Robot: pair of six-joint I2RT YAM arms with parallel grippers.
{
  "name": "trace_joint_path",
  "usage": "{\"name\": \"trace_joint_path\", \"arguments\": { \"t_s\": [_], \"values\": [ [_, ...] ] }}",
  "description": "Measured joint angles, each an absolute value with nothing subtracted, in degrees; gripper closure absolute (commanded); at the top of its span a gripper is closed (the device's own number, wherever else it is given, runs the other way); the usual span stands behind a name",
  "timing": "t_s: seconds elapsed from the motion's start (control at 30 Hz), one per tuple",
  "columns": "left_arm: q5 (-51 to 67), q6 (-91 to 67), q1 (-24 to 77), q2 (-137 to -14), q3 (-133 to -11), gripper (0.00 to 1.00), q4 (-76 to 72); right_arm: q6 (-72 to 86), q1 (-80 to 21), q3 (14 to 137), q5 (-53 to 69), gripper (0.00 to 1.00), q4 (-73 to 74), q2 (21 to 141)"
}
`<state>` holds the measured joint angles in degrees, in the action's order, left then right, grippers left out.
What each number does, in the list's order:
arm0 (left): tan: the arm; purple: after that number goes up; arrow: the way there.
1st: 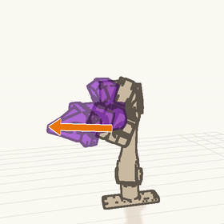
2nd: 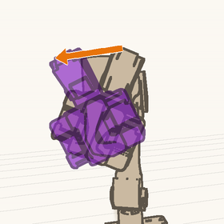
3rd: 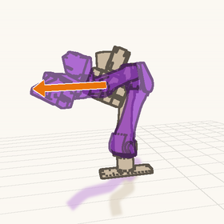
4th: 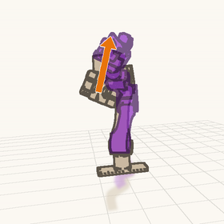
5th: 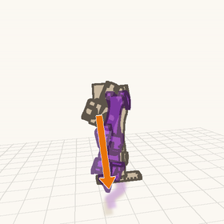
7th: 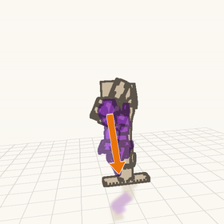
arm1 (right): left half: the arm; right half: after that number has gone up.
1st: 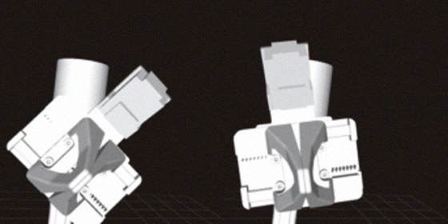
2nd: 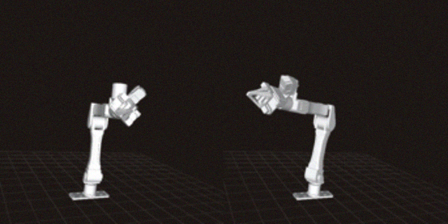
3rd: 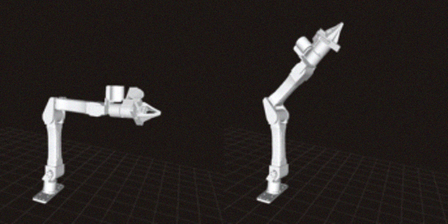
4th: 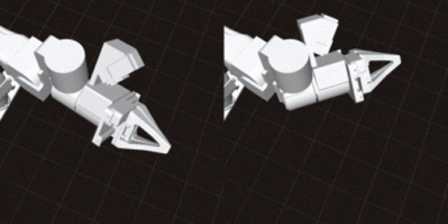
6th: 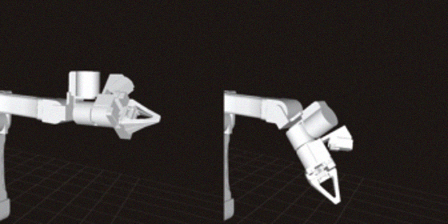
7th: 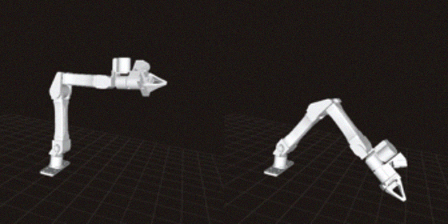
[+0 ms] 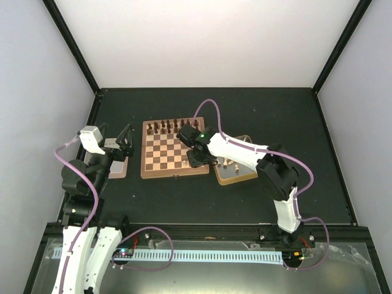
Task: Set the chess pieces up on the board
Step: Place the chess piece on the chessboard.
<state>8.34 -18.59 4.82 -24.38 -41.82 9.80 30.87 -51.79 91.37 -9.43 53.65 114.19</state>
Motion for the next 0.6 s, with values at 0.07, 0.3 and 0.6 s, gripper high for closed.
{"name": "trace_joint_path", "arguments": {
  "t_s": [0.07,0.3,0.6],
  "values": [
    [8.3,-18.6,4.8,-24.4,-41.8,0.01,9.8,31.0,-51.9,91.4,-9.0,0.88,53.7,114.7],
    [8.3,-18.6,4.8,-24.4,-41.8,0.01,9.8,32.4,-52.0,94.1,-9.0,0.85,54.8,116.6],
    [8.4,-18.6,4.3,-24.4,-41.8,0.01,9.8,34.6,-52.0,97.1,-9.1,0.74,57.6,119.9]
  ]
}}
